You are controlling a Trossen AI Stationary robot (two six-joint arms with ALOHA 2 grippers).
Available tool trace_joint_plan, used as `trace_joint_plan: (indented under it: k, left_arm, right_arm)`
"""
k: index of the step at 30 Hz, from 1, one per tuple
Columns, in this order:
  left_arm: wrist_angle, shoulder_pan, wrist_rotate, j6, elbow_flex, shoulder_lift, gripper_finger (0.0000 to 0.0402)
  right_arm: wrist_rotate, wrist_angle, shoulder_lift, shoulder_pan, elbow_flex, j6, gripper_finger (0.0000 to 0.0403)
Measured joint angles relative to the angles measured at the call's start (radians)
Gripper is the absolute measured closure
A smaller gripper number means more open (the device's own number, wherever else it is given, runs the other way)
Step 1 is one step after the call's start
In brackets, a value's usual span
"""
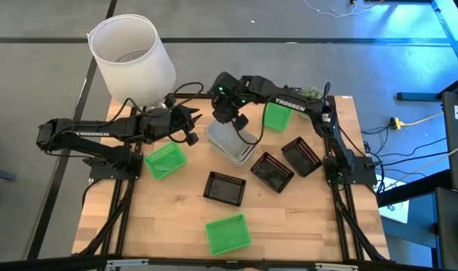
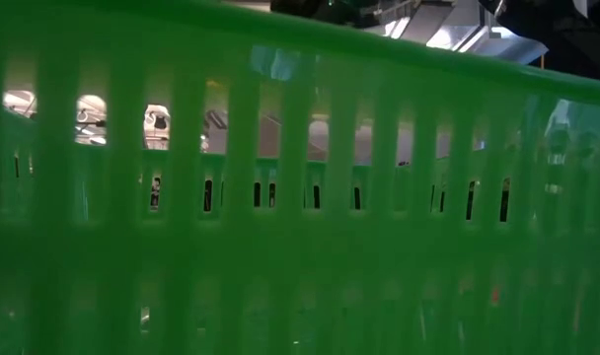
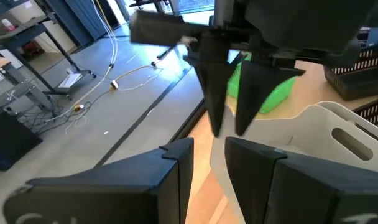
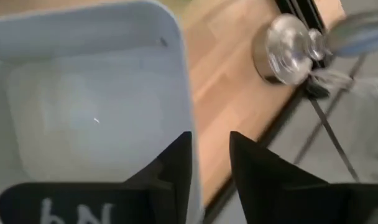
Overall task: Stack baskets by color
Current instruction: Stack the bottom gray bin on top of the top gray bin
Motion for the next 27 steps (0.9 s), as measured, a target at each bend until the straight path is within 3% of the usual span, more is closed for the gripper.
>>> trace_joint_plan:
  k: [3,6,14,19,27]
  left_arm:
    - [-0.008,0.000,0.001,0.001,0.000,0.000,0.0317]
    - [-0.076,0.000,0.025,0.064,0.000,0.000,0.0317]
    - [-0.136,0.000,0.205,0.319,-0.001,-0.013,0.0317]
    - [-0.134,-0.001,0.359,0.529,-0.001,-0.013,0.0317]
    - [-0.089,0.000,0.372,0.629,0.006,0.022,0.0317]
  right_arm:
    - [0.049,-0.058,0.000,0.005,0.053,0.061,0.0288]
    - [0.002,-0.124,-0.018,0.004,0.091,0.156,0.0289]
    - [-0.184,-0.274,-0.140,-0.026,0.084,0.414,0.0291]
    - [-0.220,-0.360,-0.209,-0.030,0.084,0.489,0.0291]
    - [-0.223,-0.464,-0.299,-0.038,0.084,0.555,0.0292]
